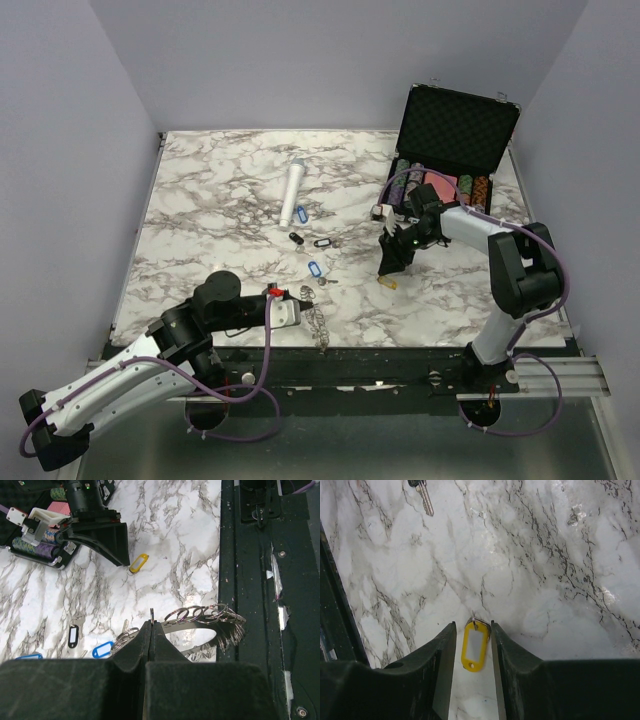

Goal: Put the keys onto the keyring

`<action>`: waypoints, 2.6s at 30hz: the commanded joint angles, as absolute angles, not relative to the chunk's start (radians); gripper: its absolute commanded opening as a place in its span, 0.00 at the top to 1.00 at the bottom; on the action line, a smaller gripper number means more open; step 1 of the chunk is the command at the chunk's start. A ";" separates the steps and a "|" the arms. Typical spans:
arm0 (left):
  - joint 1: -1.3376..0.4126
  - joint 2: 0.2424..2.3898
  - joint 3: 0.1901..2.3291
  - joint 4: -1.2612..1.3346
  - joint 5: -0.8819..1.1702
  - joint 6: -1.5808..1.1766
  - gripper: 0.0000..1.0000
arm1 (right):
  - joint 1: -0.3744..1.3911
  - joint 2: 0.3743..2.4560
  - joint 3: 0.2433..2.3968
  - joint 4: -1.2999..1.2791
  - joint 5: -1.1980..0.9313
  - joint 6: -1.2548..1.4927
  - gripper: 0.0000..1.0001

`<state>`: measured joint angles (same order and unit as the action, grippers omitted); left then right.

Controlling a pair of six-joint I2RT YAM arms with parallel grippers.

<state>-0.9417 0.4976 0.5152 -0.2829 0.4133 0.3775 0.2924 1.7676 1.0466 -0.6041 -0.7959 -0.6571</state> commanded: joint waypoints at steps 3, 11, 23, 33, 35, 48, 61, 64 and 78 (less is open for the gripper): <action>-0.936 0.491 0.528 -0.272 0.446 0.397 1.00 | 0.287 1.793 1.071 -0.634 -0.801 -0.661 0.59; -0.934 0.492 0.528 -0.270 0.446 0.397 1.00 | 0.291 1.805 1.066 -0.632 -0.802 -0.661 0.60; -0.933 0.491 0.526 -0.270 0.449 0.394 1.00 | 0.311 1.812 1.060 -0.615 -0.785 -0.653 0.63; -0.931 0.491 0.526 -0.272 0.453 0.396 1.00 | 0.324 1.815 1.058 -0.607 -0.776 -0.650 0.66; -0.933 0.492 0.525 -0.270 0.453 0.396 1.00 | 0.325 1.818 1.058 -0.606 -0.770 -0.650 0.66; -0.933 0.492 0.526 -0.272 0.456 0.394 1.00 | 0.334 1.818 1.051 -0.589 -0.749 -0.641 0.69; -0.931 0.492 0.522 -0.273 0.456 0.393 1.00 | 0.339 1.815 1.045 -0.592 -0.741 -0.657 0.70; -0.931 0.492 0.522 -0.273 0.457 0.393 1.00 | 0.339 1.816 1.045 -0.592 -0.735 -0.657 0.70; -0.931 0.492 0.523 -0.270 0.457 0.393 1.00 | 0.345 1.825 1.045 -0.595 -0.733 -0.657 0.73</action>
<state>-0.9360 0.4976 0.5152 -0.2829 0.4244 0.3782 0.3370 1.8019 1.0462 -0.5995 -0.7502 -0.6476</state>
